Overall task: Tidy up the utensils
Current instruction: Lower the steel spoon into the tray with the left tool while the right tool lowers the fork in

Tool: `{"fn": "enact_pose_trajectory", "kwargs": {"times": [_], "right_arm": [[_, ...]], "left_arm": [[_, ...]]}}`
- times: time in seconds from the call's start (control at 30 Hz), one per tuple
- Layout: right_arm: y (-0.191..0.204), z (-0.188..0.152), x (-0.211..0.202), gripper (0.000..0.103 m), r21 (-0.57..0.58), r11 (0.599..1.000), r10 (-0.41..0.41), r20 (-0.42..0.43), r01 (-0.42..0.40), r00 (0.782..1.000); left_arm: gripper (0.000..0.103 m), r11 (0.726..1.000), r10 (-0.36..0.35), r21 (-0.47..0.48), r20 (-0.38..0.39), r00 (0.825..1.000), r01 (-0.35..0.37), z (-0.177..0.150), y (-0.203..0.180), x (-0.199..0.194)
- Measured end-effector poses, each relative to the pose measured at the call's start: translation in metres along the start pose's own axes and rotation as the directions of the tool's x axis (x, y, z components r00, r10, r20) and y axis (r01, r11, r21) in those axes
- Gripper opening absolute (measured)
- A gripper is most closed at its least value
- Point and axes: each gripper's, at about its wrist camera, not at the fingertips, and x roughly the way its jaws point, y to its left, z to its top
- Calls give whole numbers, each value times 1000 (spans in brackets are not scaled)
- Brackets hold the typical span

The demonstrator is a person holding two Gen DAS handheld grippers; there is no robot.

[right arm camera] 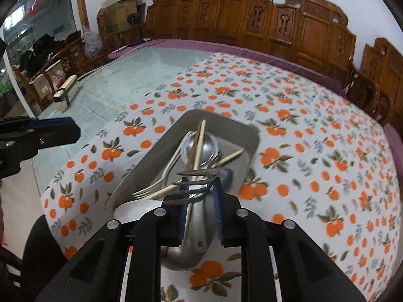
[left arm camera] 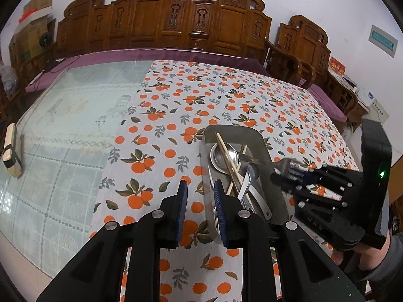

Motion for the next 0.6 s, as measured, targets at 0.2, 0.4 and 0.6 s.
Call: {"fn": "enact_pose_trajectory", "kwargs": {"times": [0.2, 0.4, 0.6], "right_arm": [[7, -7, 15, 22, 14, 998, 60, -49, -59, 997], [15, -10, 18, 24, -1, 995, 95, -71, -95, 993], [13, -12, 6, 24, -11, 993, 114, -61, -114, 992]], "left_arm": [[20, 1000, 6, -3, -1, 1000, -6, -1, 3, -3], [20, 1000, 9, -1, 4, 1000, -9, -1, 3, -6], [20, 1000, 11, 7, 11, 1000, -12, -1, -1, -9]]}}
